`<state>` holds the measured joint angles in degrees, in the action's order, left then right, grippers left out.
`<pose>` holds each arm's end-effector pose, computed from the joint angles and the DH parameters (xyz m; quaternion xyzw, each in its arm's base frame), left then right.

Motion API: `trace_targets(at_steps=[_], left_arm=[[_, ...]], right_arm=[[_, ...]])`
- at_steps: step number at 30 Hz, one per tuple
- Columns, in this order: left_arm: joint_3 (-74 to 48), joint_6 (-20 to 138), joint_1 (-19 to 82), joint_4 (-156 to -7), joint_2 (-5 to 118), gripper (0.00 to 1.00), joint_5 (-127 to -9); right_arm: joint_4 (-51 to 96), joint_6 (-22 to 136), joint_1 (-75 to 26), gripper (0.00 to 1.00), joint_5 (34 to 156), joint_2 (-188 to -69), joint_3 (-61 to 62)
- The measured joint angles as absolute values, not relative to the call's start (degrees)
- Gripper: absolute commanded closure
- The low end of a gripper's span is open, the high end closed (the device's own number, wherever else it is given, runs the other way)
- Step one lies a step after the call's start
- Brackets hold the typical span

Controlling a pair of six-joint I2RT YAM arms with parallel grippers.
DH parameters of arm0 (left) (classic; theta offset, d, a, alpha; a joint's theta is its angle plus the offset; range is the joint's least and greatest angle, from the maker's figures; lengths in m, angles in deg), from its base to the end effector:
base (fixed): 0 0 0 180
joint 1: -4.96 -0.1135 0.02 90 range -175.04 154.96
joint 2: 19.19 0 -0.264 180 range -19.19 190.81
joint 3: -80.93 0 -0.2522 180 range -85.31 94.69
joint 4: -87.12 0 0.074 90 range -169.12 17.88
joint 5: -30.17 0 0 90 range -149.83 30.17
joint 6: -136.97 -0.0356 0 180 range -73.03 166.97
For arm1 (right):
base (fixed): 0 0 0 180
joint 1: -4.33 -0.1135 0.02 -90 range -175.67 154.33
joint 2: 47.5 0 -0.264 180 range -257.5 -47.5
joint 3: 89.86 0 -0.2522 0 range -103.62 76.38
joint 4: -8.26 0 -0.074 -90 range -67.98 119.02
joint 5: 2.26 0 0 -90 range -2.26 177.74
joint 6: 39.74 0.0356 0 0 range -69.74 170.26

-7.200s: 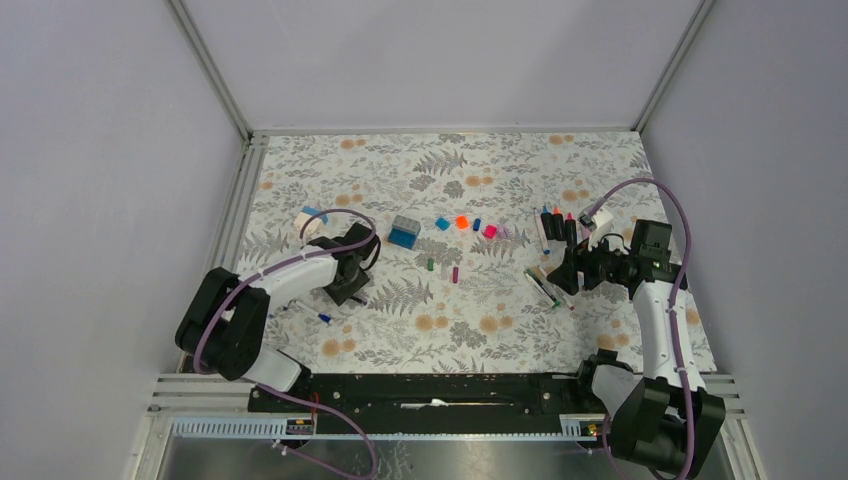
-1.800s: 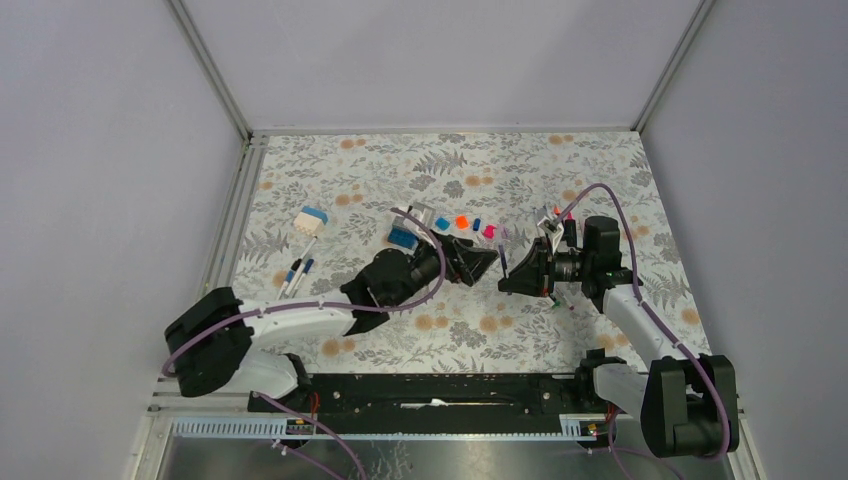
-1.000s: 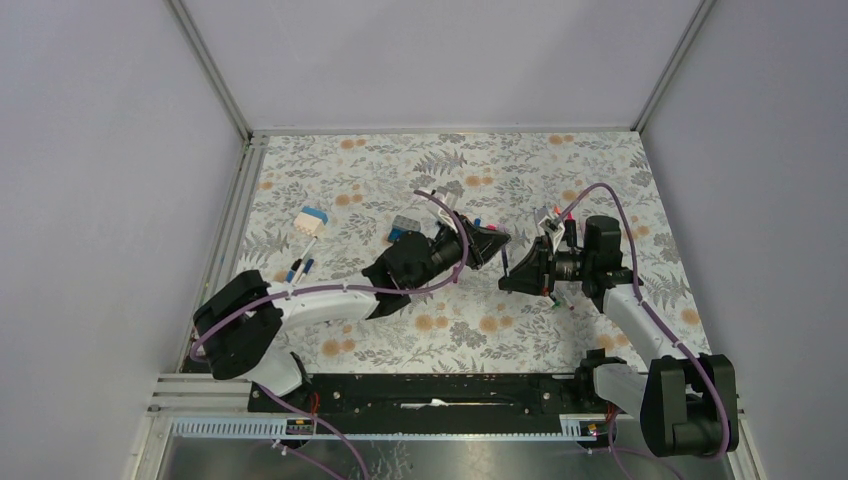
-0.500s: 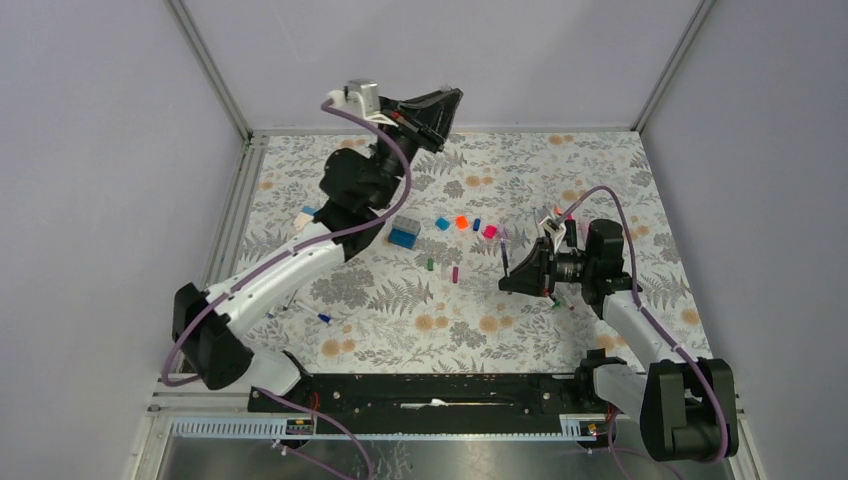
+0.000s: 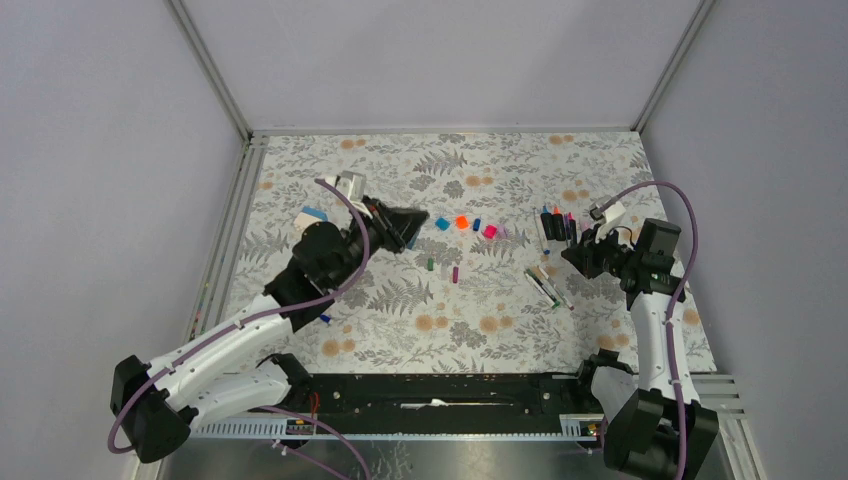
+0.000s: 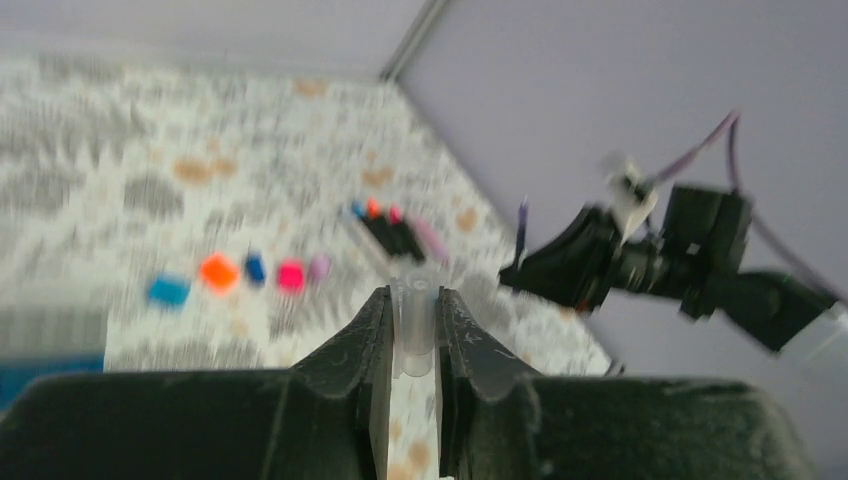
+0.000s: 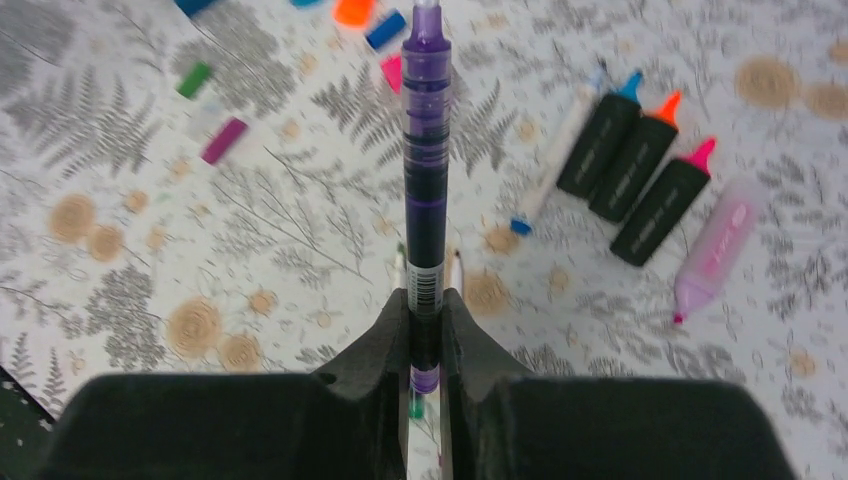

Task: Open the pen caps
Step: Place the pen at the center of the board.

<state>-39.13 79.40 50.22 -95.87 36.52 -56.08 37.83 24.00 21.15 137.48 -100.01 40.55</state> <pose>0.1646 -0.1628 0.3640 0.0494 0.6594 -0.4535 0.5976 0.1926 -0.0298 0.2580 -0.2671 0.7760 0.1827 0.5413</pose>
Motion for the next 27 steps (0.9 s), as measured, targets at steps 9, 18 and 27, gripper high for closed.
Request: trace_targets(at_steps=[9,18,27], left_arm=[[-55.22,87.22,50.22,-92.0,32.91,1.0,-62.18],[-63.33,90.59,50.22,-97.6,30.24,1.0,-66.11],[-65.8,90.81,50.22,-100.68,29.79,1.0,-67.23]], right_arm=[[49.15,14.85,21.76,0.88,125.24,-108.38,37.25],[52.69,10.76,21.87,0.85,116.45,-114.72,37.0],[53.06,10.41,21.87,0.74,112.08,-121.71,37.0]])
